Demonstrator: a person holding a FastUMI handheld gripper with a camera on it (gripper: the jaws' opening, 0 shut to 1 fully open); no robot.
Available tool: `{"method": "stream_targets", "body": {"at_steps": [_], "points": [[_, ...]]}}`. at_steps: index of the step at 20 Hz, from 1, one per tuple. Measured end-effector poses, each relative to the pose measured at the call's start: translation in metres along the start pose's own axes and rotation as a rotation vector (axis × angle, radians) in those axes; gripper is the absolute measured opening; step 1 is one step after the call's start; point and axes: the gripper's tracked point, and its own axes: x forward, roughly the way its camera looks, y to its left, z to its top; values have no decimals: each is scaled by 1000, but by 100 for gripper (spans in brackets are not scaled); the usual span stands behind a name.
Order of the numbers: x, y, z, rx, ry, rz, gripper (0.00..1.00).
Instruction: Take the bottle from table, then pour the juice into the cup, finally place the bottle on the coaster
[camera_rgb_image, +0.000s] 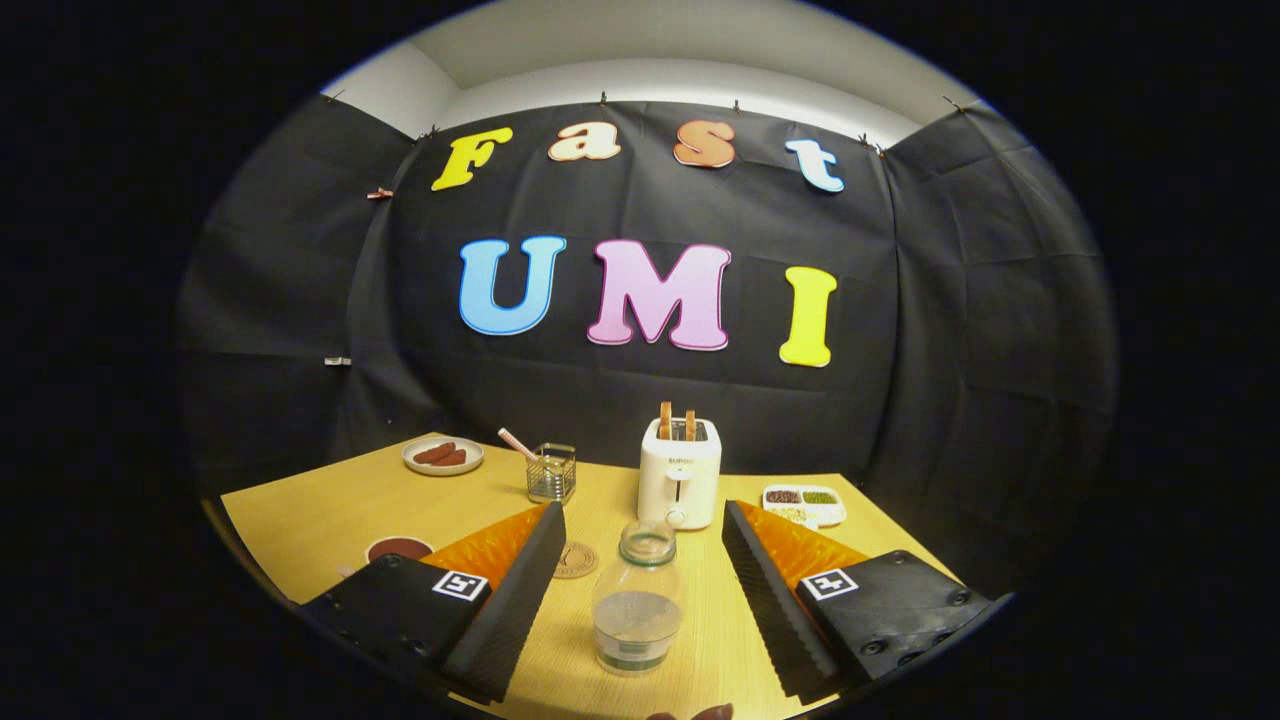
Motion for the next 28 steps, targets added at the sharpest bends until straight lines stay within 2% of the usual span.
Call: {"method": "stream_targets", "body": {"at_steps": [9, 15, 17, 18, 23, 28], "points": [[23, 3, -86, 34, 93, 10, 97], [36, -4, -116, 33, 120, -7, 98], [40, 1, -118, 51, 129, 12, 92], [43, 0, -118, 59, 141, 18, 80], [44, 0, -110, -4, 180, 22, 77], [41, 3, -67, -166, 154, 26, 75]]}}
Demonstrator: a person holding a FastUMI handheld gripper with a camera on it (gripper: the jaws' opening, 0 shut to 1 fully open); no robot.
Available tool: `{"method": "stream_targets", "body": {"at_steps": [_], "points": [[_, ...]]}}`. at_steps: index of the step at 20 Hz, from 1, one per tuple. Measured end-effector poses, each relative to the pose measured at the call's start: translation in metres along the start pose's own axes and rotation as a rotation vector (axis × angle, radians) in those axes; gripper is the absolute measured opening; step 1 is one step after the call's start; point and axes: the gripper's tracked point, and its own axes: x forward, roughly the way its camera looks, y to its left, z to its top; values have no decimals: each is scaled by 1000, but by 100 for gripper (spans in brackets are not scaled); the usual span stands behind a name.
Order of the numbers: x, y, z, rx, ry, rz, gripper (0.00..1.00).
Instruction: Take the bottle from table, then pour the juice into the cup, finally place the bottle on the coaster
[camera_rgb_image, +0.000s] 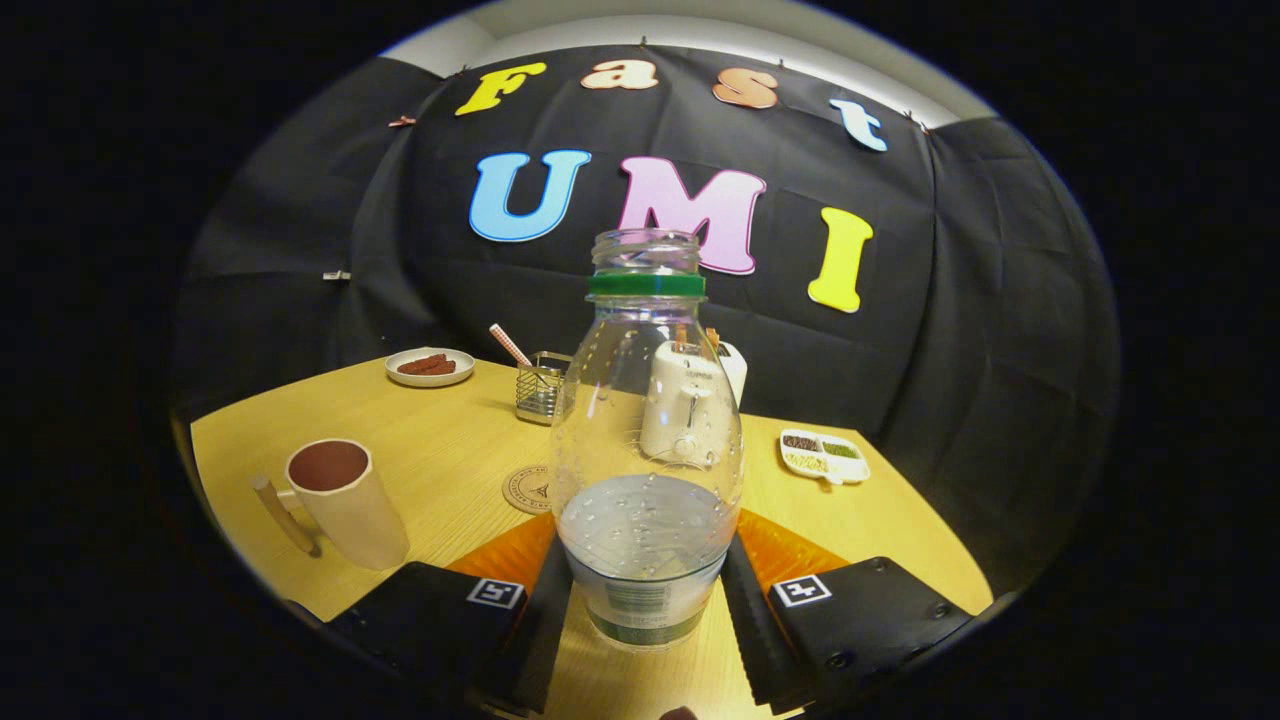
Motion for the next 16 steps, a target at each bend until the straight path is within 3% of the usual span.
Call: {"method": "stream_targets", "body": {"at_steps": [6, 10, 16], "points": [[-10, -11, 52, -250, -5, -108, 75], [-12, 6, 70, -398, -1, -135, 74], [-14, 48, 69, -567, 52, -68, 75]]}}
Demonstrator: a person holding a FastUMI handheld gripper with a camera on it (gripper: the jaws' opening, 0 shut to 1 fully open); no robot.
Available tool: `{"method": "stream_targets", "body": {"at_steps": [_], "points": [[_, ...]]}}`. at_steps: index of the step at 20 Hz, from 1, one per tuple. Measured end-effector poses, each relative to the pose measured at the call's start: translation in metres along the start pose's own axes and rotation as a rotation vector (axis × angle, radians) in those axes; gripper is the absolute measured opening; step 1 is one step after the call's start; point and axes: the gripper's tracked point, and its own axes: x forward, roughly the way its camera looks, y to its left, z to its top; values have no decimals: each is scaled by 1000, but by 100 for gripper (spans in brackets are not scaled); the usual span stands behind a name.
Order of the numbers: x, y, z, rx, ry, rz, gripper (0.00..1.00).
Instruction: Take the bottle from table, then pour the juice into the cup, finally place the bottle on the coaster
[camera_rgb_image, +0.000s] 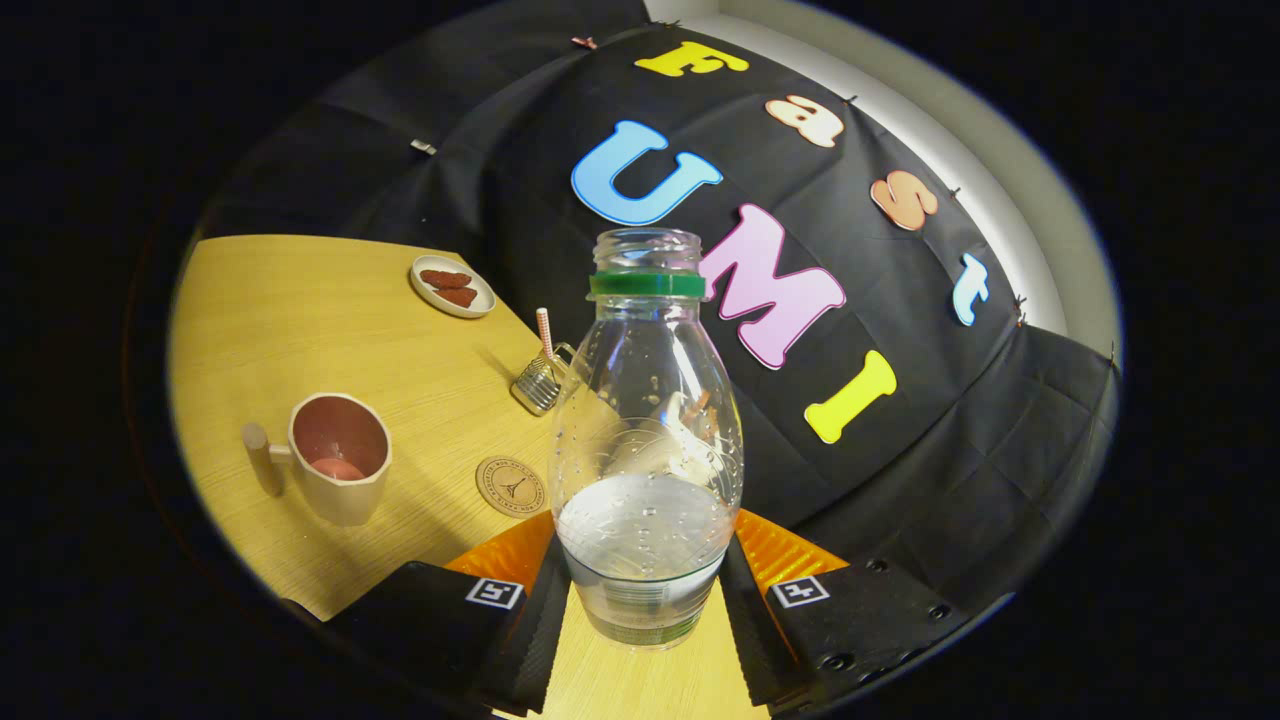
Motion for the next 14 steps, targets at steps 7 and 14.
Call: {"method": "stream_targets", "body": {"at_steps": [7, 14], "points": [[0, 24, 4, -328, 6, -29, 74], [8, 43, -11, -498, 50, 0, 74]]}}
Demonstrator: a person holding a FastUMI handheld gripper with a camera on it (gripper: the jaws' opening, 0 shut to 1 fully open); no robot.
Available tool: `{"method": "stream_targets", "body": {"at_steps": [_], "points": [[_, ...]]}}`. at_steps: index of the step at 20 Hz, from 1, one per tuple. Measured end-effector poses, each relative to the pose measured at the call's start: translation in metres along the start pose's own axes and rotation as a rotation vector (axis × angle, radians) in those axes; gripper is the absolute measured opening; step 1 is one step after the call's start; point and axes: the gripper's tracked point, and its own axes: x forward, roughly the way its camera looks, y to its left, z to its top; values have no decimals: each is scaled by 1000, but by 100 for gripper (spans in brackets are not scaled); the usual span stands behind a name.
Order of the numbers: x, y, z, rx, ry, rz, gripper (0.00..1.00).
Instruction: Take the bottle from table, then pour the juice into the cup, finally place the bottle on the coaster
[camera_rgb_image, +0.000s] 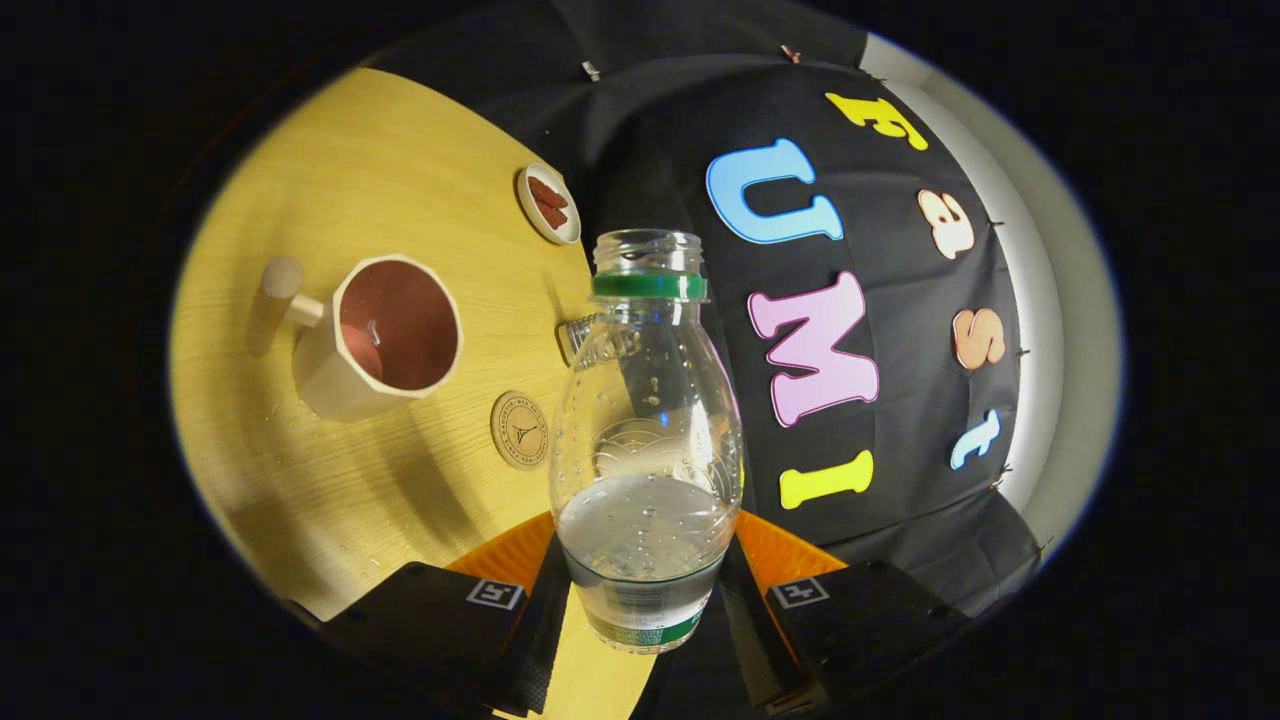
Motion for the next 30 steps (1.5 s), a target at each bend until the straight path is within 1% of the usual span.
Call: {"method": "stream_targets", "body": {"at_steps": [7, 16, 19, 30], "points": [[8, 12, -7, -124, 32, 19, 74], [14, 19, -16, -251, 63, 15, 74], [13, 18, -16, -301, 54, 7, 74], [19, 17, -16, -390, 39, 1, 74]]}}
